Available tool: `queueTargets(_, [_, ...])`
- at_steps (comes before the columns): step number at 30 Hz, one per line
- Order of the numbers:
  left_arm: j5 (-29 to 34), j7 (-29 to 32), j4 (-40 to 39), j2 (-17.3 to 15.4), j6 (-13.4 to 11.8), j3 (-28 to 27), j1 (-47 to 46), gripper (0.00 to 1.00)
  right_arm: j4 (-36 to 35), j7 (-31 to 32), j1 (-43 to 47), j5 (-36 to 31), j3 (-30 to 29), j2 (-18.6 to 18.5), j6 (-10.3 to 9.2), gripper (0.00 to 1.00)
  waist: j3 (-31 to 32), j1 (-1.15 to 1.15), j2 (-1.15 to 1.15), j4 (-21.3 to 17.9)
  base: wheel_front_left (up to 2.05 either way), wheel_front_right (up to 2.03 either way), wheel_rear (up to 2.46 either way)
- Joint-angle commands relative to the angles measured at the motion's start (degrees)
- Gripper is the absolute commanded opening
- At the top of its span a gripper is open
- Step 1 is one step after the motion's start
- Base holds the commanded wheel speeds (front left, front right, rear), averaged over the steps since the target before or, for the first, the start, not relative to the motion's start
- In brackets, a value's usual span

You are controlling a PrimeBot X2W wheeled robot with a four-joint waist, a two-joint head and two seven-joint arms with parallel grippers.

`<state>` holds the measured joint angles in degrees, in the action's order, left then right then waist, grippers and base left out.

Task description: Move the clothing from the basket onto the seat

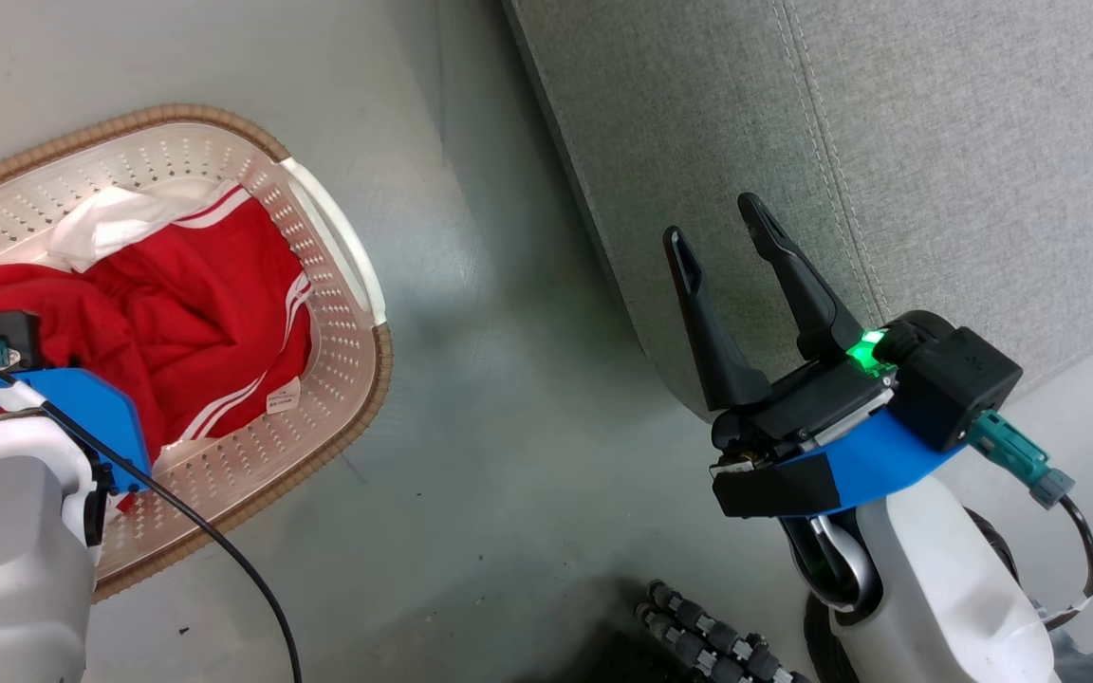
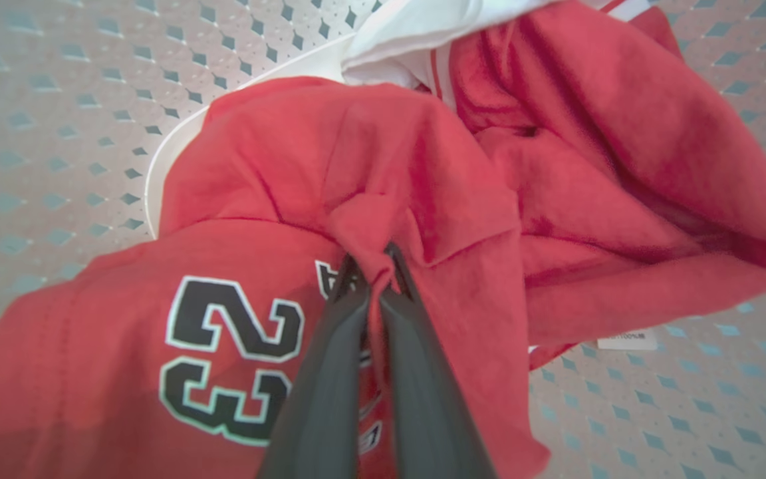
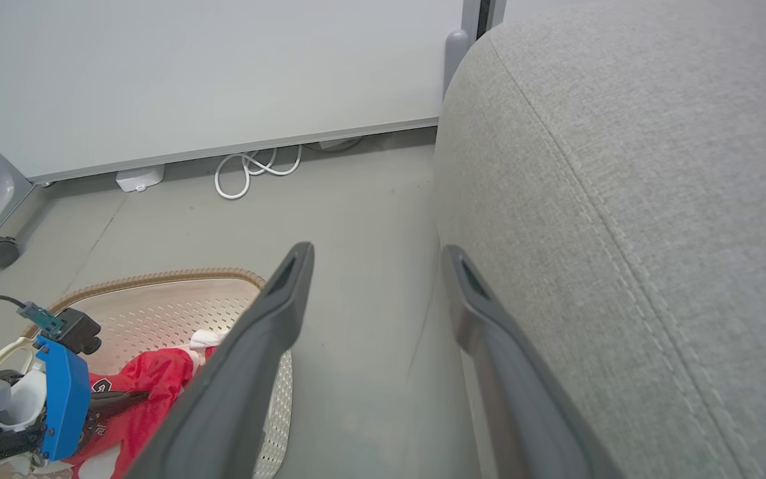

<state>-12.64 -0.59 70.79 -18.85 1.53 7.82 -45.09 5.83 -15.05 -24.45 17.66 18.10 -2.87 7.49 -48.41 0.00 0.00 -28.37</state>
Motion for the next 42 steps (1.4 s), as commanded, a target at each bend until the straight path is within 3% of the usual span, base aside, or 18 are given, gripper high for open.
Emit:
queueTargets(1, [-0.31,-0.13,0.16,-0.31,0.16,0.09,-1.11,0.0,0.07,-0.21,-0.99,0.31,-0.14,-0.02,0.01,1.0,0.07,0.0,0.0,0.1,0.0,0.0,0.0])
queueTargets(13, [-1.92,-2.23,0.75,2.53,1.91,0.86,-1.09,0.0,1.1,-0.21,-1.07,-1.59,-1.2,-0.02,0.01,1.0,3.82,0.0,0.0,2.51,0.0,0.0,0.0])
queueTargets(32, [-5.77,-11.27,1.43,13.5,5.9,3.64,4.1,0.0,5.9,-0.2,4.66,-9.69,-5.86,-0.06,0.01,1.0,23.93,0.0,0.0,12.13,0.0,0.0,0.0])
queueTargets(37, [-7.36,-12.2,-0.09,15.17,5.93,5.59,5.5,0.0,7.18,-0.2,6.36,-10.57,-6.14,-0.07,0.01,1.0,28.39,0.0,0.0,13.5,0.0,0.0,0.0])
queueTargets(42, [-13.46,-12.81,-7.32,16.02,5.97,12.74,9.38,0.0,9.03,-0.2,9.75,-12.19,-6.97,-0.06,0.01,1.0,35.3,0.0,0.0,15.71,0.0,0.0,0.0])
